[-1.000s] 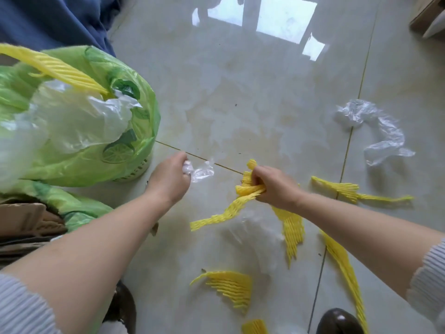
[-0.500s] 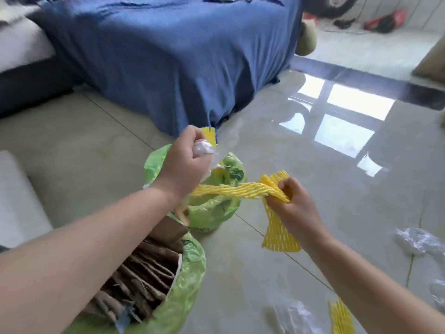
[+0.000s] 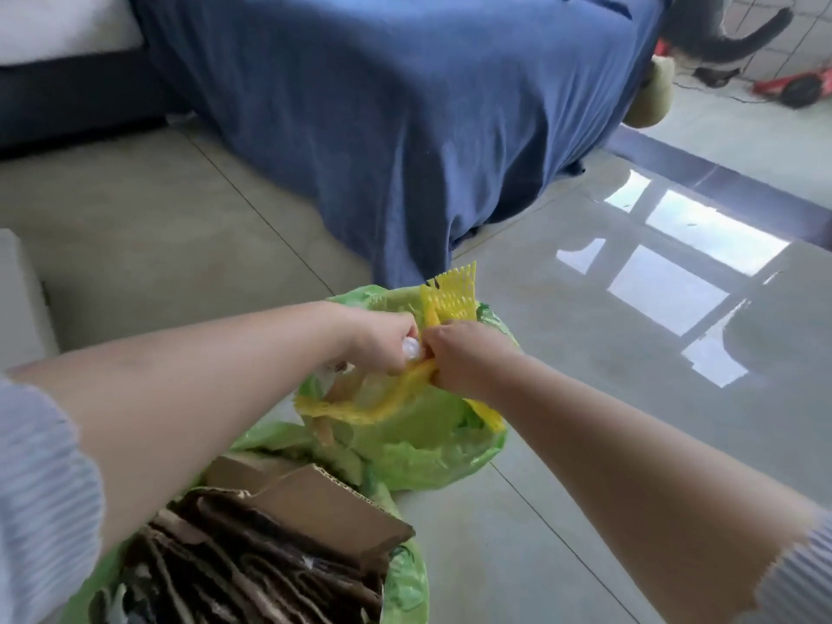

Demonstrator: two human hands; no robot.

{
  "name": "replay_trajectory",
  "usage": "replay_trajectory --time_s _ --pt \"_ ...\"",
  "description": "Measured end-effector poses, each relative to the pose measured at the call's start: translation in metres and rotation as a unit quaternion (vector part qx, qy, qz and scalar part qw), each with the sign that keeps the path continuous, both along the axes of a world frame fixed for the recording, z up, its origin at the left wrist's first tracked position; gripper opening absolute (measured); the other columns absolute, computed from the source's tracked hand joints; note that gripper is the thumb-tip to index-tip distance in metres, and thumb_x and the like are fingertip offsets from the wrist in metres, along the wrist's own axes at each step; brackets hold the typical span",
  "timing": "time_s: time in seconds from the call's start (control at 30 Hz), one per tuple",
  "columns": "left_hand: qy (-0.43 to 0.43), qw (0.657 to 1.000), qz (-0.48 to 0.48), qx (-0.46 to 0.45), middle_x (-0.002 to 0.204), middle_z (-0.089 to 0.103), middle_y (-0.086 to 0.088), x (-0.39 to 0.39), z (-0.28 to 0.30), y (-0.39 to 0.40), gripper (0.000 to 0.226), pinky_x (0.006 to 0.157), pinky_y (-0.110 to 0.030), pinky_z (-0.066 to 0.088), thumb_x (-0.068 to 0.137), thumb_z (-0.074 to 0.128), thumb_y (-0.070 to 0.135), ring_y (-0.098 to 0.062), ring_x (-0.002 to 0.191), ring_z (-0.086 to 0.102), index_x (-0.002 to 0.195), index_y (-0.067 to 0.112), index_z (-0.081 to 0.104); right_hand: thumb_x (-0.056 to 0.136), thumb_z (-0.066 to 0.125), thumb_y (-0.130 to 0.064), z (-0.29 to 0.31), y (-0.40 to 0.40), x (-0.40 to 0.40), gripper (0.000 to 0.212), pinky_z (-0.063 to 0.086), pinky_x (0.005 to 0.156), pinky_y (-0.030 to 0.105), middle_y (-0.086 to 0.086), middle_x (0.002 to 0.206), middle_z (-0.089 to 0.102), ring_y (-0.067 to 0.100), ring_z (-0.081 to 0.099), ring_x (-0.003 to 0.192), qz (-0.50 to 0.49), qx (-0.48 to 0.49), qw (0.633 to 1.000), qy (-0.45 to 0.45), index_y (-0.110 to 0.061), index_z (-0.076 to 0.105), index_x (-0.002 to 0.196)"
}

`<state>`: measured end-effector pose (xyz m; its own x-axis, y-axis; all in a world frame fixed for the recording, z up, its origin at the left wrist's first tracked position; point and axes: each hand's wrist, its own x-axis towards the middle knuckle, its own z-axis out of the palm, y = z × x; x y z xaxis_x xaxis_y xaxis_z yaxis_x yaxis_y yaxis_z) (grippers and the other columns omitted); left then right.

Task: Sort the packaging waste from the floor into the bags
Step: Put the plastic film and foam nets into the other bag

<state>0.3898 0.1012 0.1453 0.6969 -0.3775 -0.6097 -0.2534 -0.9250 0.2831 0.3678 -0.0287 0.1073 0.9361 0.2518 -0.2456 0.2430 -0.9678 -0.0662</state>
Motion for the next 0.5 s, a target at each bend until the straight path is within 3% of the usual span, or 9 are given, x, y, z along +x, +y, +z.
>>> replay_trajectory --time_s 0.17,0.37,0.43,0.5 --pt "0.020 0.997 -0.063 0.038 0.102 0.056 -0.012 0.022 -0.041 -0.005 0.029 0.071 -0.033 0.042 0.095 0.036 0.025 -0.029 0.089 0.053 0.115 0.005 0.045 0.090 0.046 -0.017 -0.036 0.013 0.024 0.030 0.046 0.079 0.035 0.006 0.117 0.061 0.030 0.058 0.108 0.035 -0.068 0.991 0.110 -0.014 0.055 0.118" --pt "0.069 0.977 -0.163 0.122 0.104 0.059 -0.017 0.024 -0.098 -0.014 0.023 0.083 -0.036 0.048 0.091 0.044 0.009 -0.028 0.085 0.054 0.108 0.002 0.057 0.087 0.056 -0.022 -0.075 0.023 0.031 0.034 0.046 0.090 0.040 0.010 0.123 0.057 0.031 0.054 0.111 0.027 -0.087 0.967 0.239 -0.013 0.056 0.120" --pt "0.085 0.975 -0.167 0.123 0.110 0.061 -0.015 0.025 -0.097 -0.016 0.026 0.087 -0.036 0.050 0.088 0.050 0.012 -0.029 0.091 0.057 0.111 0.004 0.058 0.087 0.057 -0.025 -0.075 0.022 0.031 0.037 0.045 0.092 0.039 0.009 0.123 0.056 0.030 0.054 0.112 0.033 -0.090 0.964 0.248 -0.014 0.055 0.122" --pt "0.067 0.977 -0.168 0.110 0.109 0.060 -0.013 0.028 -0.082 -0.018 0.031 0.086 -0.038 0.052 0.084 0.055 0.018 -0.029 0.094 0.059 0.112 0.007 0.055 0.088 0.057 -0.027 -0.065 0.016 0.031 0.035 0.046 0.085 0.037 0.008 0.109 0.058 0.029 0.056 0.100 0.046 -0.087 0.970 0.220 -0.014 0.056 0.120"
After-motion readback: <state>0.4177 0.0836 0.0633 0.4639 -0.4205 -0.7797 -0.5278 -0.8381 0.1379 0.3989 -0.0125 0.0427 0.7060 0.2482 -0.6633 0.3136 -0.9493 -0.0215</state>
